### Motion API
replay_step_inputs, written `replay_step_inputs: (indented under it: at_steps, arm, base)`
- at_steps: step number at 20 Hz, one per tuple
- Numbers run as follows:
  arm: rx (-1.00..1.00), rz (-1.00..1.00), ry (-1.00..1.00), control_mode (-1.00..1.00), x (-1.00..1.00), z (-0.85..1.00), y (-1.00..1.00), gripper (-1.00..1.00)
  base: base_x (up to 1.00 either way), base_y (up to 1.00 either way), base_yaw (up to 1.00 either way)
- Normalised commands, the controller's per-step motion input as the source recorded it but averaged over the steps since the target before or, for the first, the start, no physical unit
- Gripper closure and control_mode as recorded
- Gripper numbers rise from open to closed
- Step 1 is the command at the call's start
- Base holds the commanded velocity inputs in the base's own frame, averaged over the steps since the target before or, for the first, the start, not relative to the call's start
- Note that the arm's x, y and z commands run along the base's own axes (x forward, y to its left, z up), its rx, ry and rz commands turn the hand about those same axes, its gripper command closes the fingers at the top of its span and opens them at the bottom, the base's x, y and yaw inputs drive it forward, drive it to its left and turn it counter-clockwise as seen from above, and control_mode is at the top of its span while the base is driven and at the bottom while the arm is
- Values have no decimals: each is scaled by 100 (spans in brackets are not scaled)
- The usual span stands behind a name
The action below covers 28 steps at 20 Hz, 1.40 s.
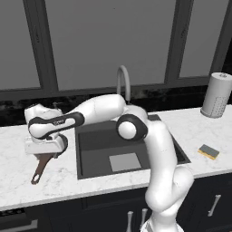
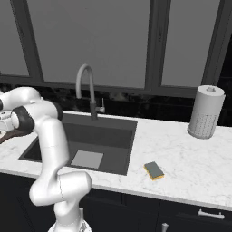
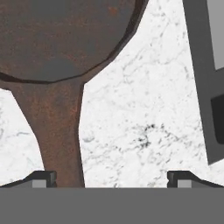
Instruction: Pick the pan and sponge and place them into the sink. Then turn on the water.
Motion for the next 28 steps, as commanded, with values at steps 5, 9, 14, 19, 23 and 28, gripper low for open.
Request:
replay_step_inputs:
  at_steps: [5,9,14,19,23,28]
  arm:
    - [0,0,-1,-100,16,-31,15,-100]
    - [0,0,-5,-100,13,-26,15,-100]
    - [3,0,-7,-100,18,-21,9,-100]
    - [3,0,-4,-100,24,-26,6,-100]
    - [2,0,0,-100,19,-28,1,-100]
    - [2,0,0,-100,7,-28,0,-100]
  base:
    - [0,0,0]
    - [0,0,0]
    - [0,0,0]
    - [0,0,0]
    - [0,0,0]
    - [0,0,0]
